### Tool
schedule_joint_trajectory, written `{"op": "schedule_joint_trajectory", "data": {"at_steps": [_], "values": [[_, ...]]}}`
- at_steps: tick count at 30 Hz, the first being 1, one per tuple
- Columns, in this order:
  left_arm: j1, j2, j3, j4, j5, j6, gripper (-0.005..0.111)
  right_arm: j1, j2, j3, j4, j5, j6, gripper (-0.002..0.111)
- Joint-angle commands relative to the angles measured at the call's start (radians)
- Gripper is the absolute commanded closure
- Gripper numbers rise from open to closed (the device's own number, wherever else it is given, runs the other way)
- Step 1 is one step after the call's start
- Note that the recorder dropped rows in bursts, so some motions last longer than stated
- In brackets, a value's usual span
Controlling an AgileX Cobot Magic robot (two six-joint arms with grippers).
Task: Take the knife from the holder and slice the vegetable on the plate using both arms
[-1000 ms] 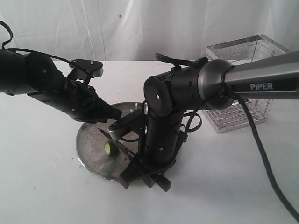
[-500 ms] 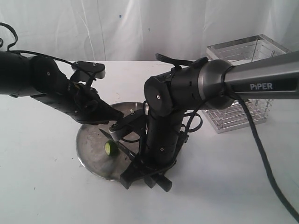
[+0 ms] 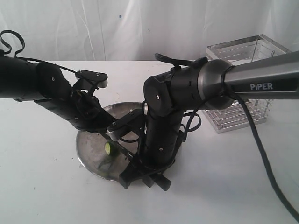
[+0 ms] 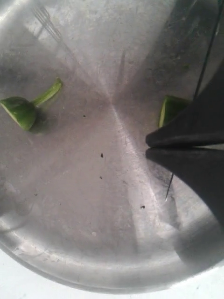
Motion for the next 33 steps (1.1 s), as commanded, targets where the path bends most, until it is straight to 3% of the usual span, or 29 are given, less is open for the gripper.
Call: {"op": "schedule_joint_trajectory", "data": {"at_steps": [1,33], "values": [[-0.009,-0.049,0.001,-0.016,0.043,0.032,0.102,0.001,-0.004,-0.003,0.002,-0.031,-0.001,0.108],[-0.009,-0.04,0.001,-0.018,0.051,0.036,0.102,0.001,0.056,-0.003,-0.016,-0.034,0.025,0.108]]}}
